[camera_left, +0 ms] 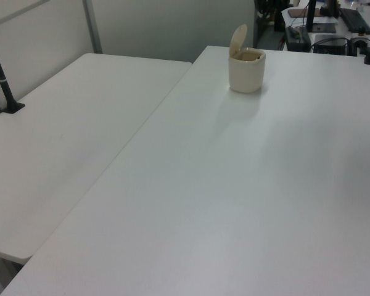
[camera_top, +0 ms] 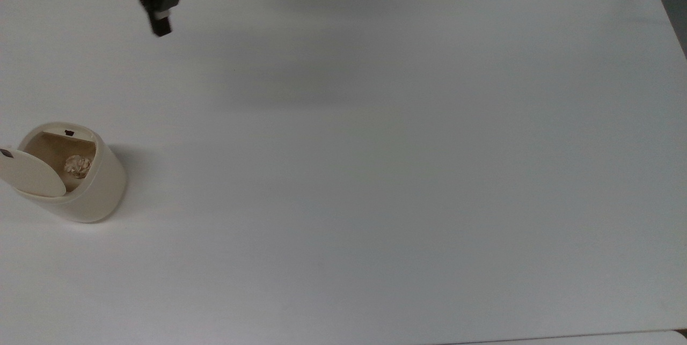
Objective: Open the trash bin
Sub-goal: 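Lift the gripper away from the opened bin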
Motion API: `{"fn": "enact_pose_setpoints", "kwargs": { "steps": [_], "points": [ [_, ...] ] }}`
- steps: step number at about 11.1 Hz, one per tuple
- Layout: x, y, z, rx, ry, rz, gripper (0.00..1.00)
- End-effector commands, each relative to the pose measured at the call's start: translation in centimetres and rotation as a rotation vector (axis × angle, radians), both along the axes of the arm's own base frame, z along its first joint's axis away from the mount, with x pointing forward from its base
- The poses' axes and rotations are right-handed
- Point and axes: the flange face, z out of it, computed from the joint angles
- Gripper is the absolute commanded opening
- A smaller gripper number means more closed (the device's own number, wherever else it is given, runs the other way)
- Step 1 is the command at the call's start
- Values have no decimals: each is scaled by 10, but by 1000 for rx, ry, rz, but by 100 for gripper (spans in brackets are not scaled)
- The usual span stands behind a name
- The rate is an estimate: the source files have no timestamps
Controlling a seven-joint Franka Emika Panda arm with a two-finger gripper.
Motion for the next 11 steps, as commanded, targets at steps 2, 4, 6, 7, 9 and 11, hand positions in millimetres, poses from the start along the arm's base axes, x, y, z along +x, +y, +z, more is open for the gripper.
{"fn": "enact_pose_setpoints", "kwargs": {
  "steps": [2,4,6,7,9,11],
  "points": [
    [-26,67,-3,60,168,84,3],
    [-26,88,-14,37,205,192,7],
    [-25,87,-16,-6,204,319,9],
    [-23,88,-17,-37,203,391,11],
    [-26,91,-18,-121,217,589,34],
    [-29,83,-19,-179,250,684,87]
  ]
}}
